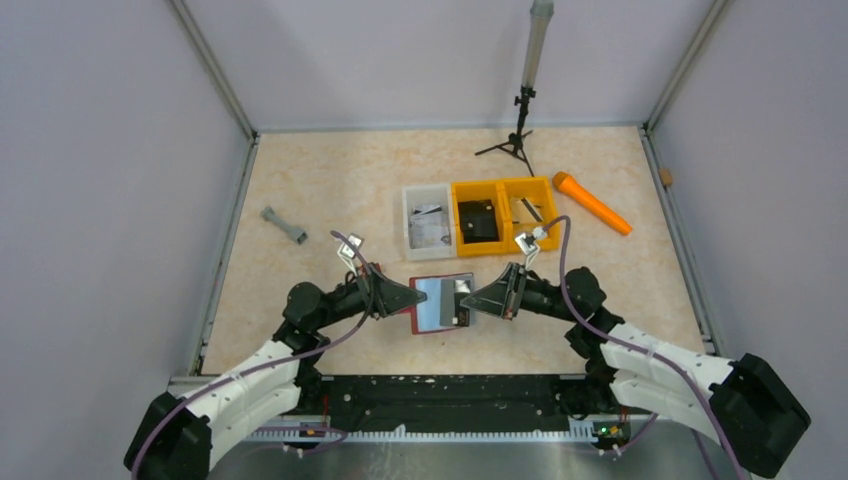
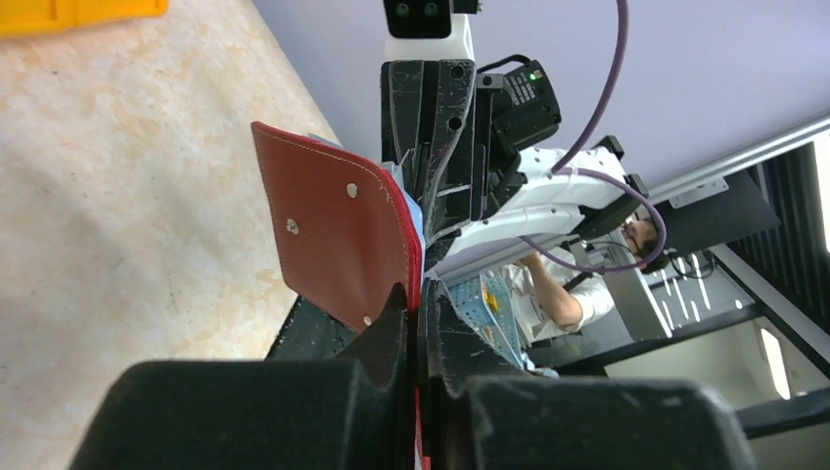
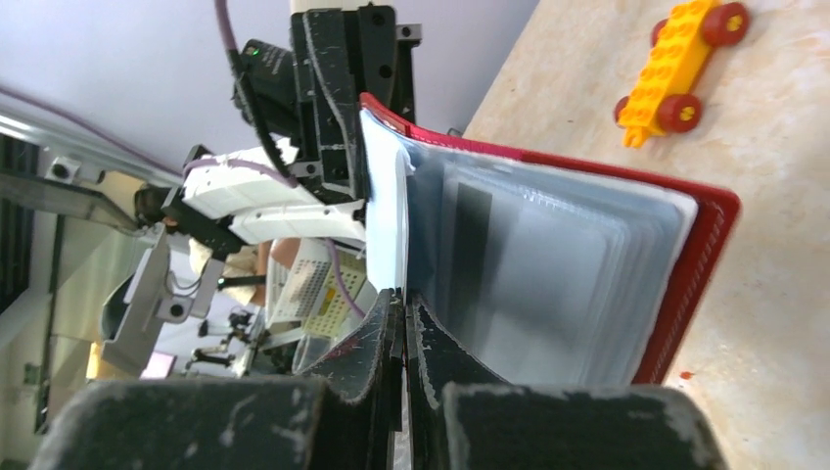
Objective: Take the credit cards out of the card holder
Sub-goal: Remove the credit card from the card holder.
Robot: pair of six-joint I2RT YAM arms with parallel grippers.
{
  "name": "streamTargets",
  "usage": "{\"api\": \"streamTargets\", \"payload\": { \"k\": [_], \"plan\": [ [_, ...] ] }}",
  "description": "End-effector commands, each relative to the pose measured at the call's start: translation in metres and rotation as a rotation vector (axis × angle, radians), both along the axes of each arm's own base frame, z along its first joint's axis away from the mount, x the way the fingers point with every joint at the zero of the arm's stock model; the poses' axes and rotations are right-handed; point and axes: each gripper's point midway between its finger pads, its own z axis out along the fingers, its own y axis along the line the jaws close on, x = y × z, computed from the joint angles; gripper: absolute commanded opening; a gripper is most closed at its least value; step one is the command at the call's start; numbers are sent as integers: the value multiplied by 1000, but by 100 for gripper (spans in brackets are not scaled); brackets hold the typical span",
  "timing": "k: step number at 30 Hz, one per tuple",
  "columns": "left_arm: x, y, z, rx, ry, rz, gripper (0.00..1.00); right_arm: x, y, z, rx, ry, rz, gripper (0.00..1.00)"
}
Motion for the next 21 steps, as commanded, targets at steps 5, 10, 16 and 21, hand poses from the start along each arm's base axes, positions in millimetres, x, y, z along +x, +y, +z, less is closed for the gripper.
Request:
{"api": "streamTargets", "payload": {
  "k": [5,10,16,21],
  "plan": [
    [12,9,-2,33,-31,97,0,21,-10,-11,-76,-53,-94,0],
    [16,13,-4,46,-27,127,0,34,-14,-18,-174,-54,-131,0],
    [28,26,-11,124,-27,248,0,63,-36,-37,-323,7,-322,0],
    [30,39,-13,161,-46,329,0,103,-50,-24,-204,163,-584,0]
  ]
}}
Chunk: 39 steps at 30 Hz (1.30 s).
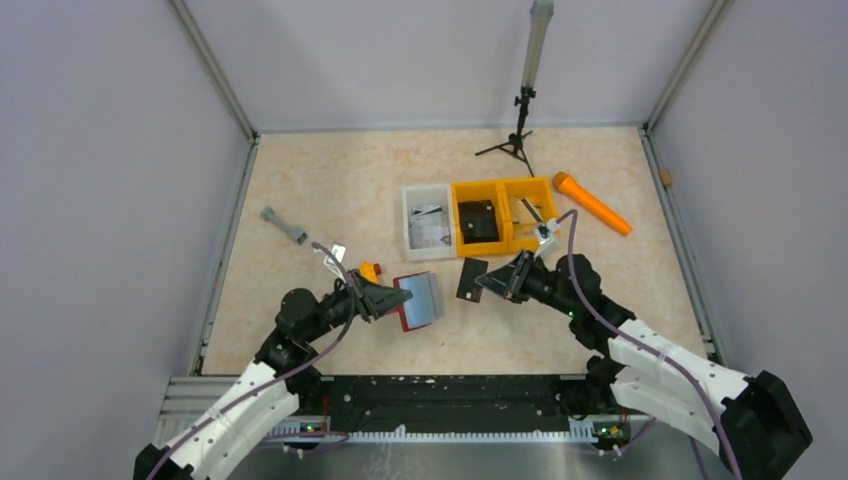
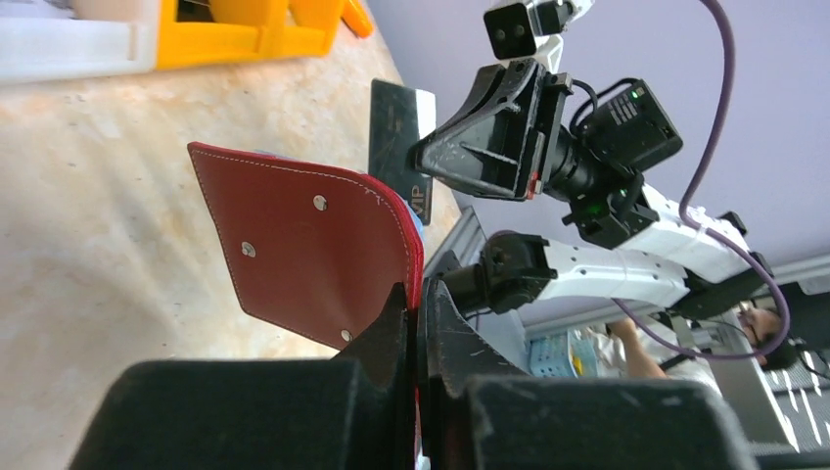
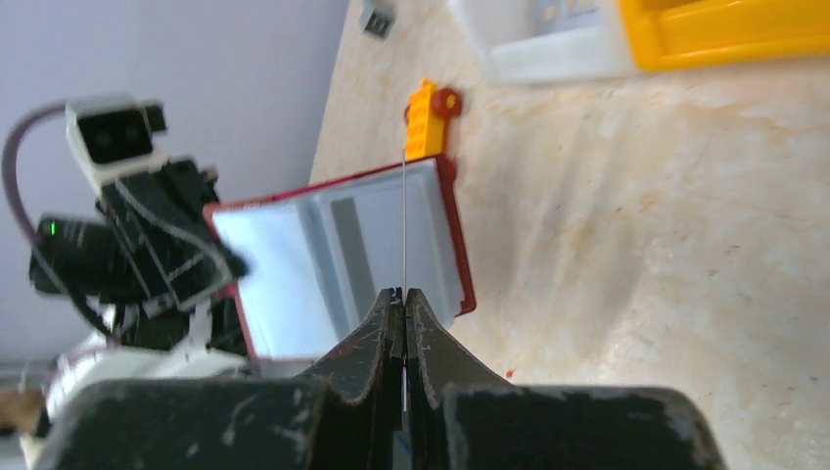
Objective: Take the credit cards out of the card holder
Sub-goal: Remove the credit card from the card holder, then place the credit card in the storage box.
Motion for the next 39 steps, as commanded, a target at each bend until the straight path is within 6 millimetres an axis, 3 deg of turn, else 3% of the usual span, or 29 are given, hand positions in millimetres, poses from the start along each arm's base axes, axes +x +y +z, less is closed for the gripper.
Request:
{"api": "streamTargets", "payload": {
  "k": [1,5,10,17,22,32,39],
  "plan": [
    [11,13,18,29,-76,103,0,51,-21,22,118,73,-335,0],
    [9,17,18,43,-83,115,0,84,-37,32,274,117,-551,0],
    [4,15,23,26,-96,91,0,115,-44,52,388,48,-746,0],
    [1,14,23,26,-101,78,0,142,-42,49,484,23,-974,0],
    [-2,16,22,36,-106,77,0,161,-46,40,567,19,-1084,0],
    [-5,23,19,79,-113,99,0,197,-10,6,661,91,-1077,0],
    [-5,25,13,88,-105,105,0,213,-16,-9,719,52,-1113,0]
  ]
}}
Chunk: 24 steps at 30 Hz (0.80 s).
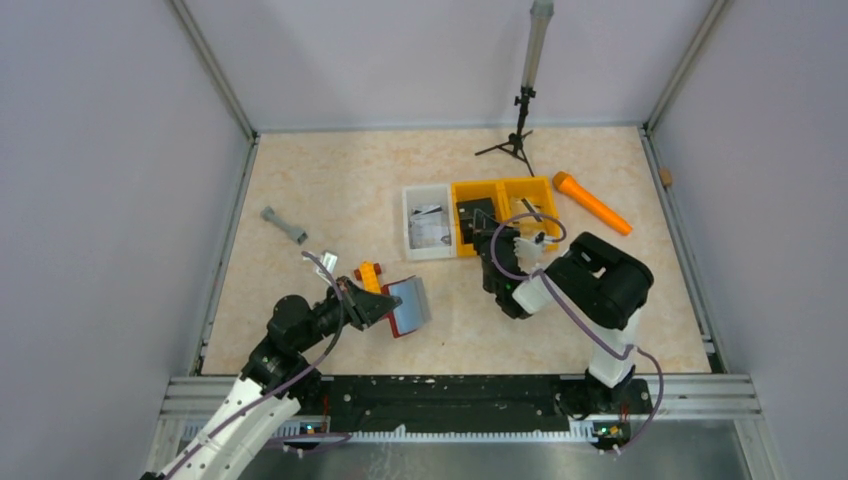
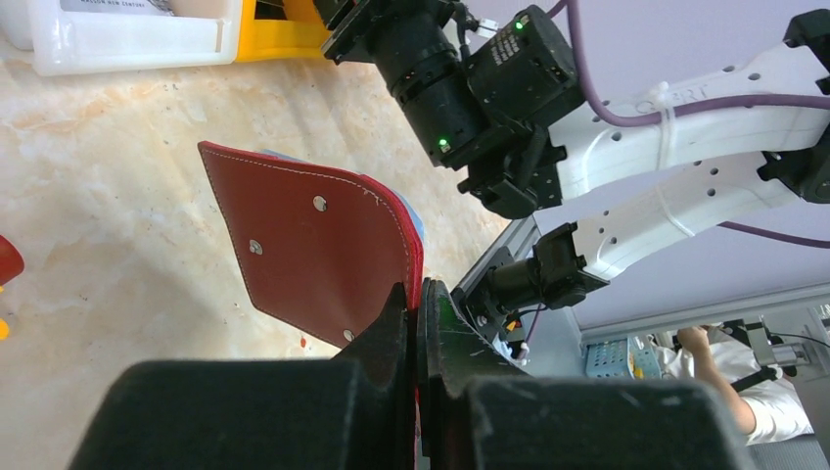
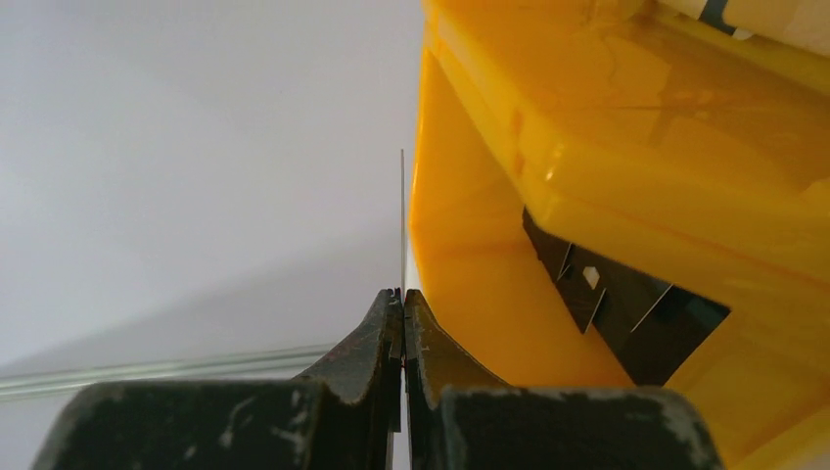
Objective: Take the credit cards out of the card holder
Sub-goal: Place the credit card in the storage box.
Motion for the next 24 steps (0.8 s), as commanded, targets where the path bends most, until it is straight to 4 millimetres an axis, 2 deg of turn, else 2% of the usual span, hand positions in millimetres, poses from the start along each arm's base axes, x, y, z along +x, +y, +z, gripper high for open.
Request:
{"api": "streamTargets", "payload": {
  "k": [1,7,13,18,20,24],
  "plan": [
    [2,2,27,-36,-81,13,0,19,-5,31,132,-128,-62,0],
    [4,0,23,-37,-72,10,0,27,-5,12,139,-108,-83,0],
    [5,-1,22,-34,-68,8,0,34,-6,2,139,-96,-96,0],
    [6,-1,22,-35,-68,8,0,35,-7,3,141,-100,-104,29],
    [6,-2,22,-36,-67,7,0,35,-6,8,140,-111,-98,35],
    [6,-3,23,-41,-66,4,0,33,-6,16,147,-123,-90,37]
  ]
}}
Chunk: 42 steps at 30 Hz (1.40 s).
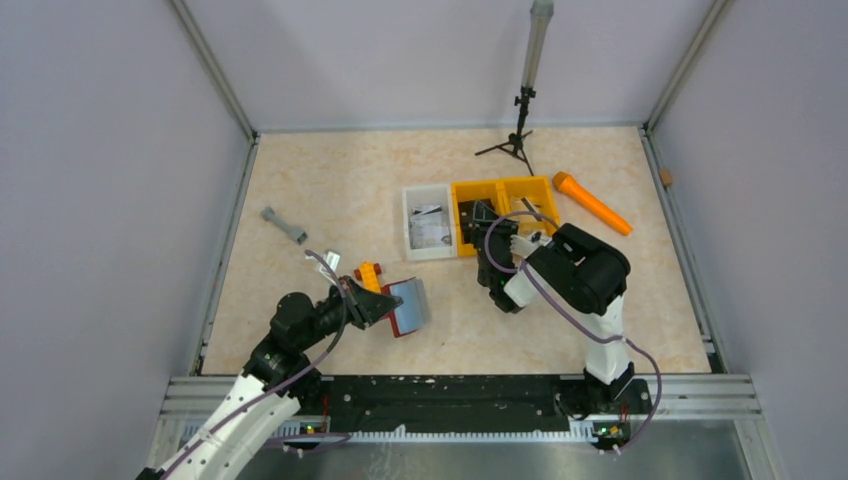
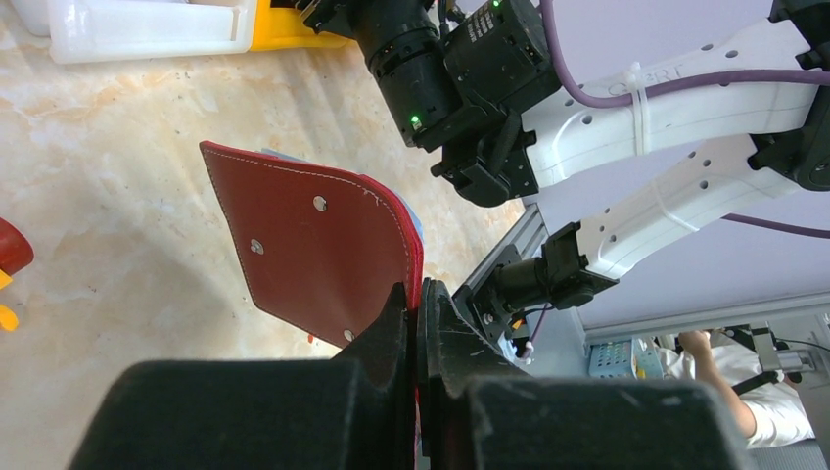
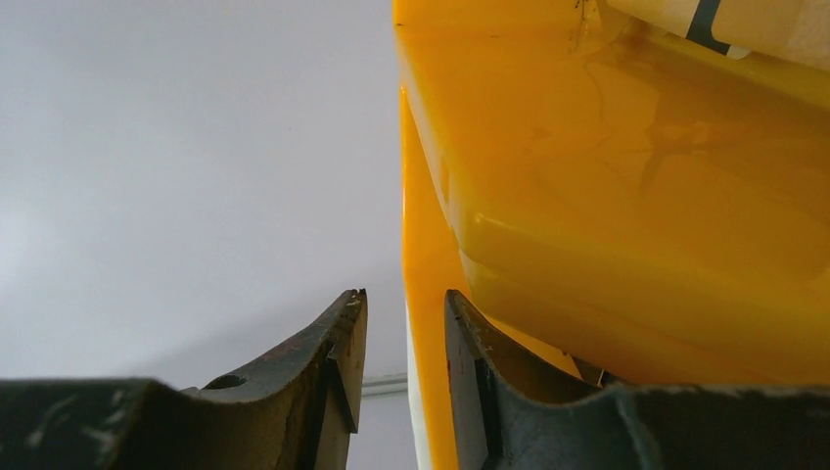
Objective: Take the credit cards out of the card holder
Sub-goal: Place the credit card in the storage box.
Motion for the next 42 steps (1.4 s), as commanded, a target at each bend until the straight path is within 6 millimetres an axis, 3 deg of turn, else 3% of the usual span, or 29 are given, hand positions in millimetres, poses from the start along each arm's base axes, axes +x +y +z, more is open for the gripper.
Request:
{"api": "streamTargets", "payload": {
  "k": [1,7,13,15,23,29,31,35,42],
  "plan": [
    [3,-2,31,-59,-94,-3,0,3,-4,40,85,-99,-23,37],
    [4,-2,31,-62,-91,1,0,-15,-4,69,109,-161,15,38],
    [4,-4,34,-74,-87,-9,0,-51,18,115,-99,-331,214,39],
    [3,-4,34,-78,-84,-11,0,-68,18,125,-145,-407,276,53],
    [2,-8,44,-146,-83,-29,0,-131,41,117,-352,-531,688,55],
    [2,-13,54,-200,-72,-49,0,-155,63,73,-506,-299,982,64],
    [2,-14,60,-227,-71,-55,0,-166,62,70,-538,-268,1037,69],
    [1,-15,73,-278,-77,-67,0,-189,55,68,-586,-296,1135,88],
    [1,-16,102,-377,-92,-85,0,-215,40,58,-569,-216,1272,93]
  ]
}}
